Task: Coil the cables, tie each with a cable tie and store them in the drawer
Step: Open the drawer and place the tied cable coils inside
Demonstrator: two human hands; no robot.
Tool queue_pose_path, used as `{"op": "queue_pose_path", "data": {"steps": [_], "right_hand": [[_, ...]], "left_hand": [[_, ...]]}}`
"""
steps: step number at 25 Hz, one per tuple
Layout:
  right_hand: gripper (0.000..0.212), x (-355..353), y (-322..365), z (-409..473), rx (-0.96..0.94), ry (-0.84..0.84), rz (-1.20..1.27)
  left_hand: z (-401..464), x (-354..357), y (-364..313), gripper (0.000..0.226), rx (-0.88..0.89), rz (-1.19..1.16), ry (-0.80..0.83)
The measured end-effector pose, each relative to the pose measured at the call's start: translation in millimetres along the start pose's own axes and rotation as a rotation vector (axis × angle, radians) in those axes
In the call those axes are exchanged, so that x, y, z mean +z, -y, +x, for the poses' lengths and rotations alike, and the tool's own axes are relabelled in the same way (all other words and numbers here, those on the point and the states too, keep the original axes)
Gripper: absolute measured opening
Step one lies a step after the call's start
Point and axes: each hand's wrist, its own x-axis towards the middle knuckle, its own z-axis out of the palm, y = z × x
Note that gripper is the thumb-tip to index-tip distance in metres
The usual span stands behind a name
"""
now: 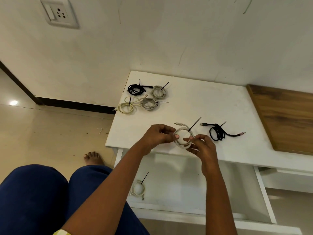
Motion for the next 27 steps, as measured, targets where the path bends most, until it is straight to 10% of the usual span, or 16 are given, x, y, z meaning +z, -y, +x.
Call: {"op": "queue_pose_path", "data": {"steps": [10,21,27], "right_hand": [[0.023,-47,-51,-26,0.564,0.639,-0.12],[0.025,43,-144,28,0.53,0.102,-0.318],[0.031,77,-200,26,0.575,0.094,-0.384]], "left_hand": [[-19,-7,18,0.022,-0.784,0.317,0.439],[8,-18,111,0.021,-0.749,0.384,-0.212],[18,-26,134,0.023,-0.789,0.583,-0.195]]}}
